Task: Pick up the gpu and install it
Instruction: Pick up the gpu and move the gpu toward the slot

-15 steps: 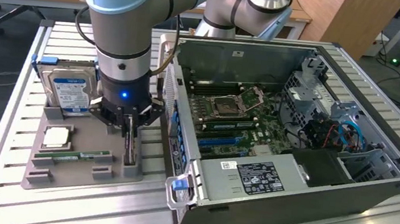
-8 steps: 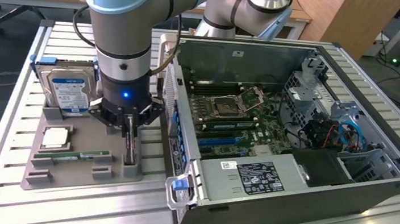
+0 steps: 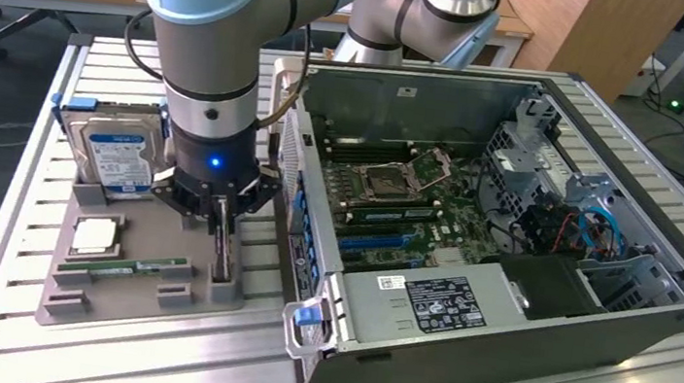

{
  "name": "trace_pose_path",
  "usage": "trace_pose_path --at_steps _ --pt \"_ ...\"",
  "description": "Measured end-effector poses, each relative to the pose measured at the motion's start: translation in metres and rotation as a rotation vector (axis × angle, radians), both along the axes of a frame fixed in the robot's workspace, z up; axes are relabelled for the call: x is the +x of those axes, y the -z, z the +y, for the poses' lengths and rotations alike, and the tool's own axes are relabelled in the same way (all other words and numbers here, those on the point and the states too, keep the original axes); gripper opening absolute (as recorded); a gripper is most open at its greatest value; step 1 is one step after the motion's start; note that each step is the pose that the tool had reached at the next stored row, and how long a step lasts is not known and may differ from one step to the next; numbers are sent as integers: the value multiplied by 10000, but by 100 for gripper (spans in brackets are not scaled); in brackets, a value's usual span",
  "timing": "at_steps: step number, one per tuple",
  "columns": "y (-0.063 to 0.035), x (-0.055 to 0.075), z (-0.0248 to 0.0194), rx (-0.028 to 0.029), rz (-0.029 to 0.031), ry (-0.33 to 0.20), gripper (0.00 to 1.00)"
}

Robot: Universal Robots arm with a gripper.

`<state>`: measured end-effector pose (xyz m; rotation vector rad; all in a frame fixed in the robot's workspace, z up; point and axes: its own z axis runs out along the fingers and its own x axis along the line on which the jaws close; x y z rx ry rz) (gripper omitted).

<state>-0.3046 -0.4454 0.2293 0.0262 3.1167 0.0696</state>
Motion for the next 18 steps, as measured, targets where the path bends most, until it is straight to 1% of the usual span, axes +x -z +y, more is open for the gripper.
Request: trace_pose_path --at_steps 5,9,14,18 --pt "-58 0 -1 -2 3 -1 27" --pt "-152 0 0 -2 3 0 27" --pt "-328 0 0 -3 3 0 27" --pt "-507 0 0 -2 3 -1 27"
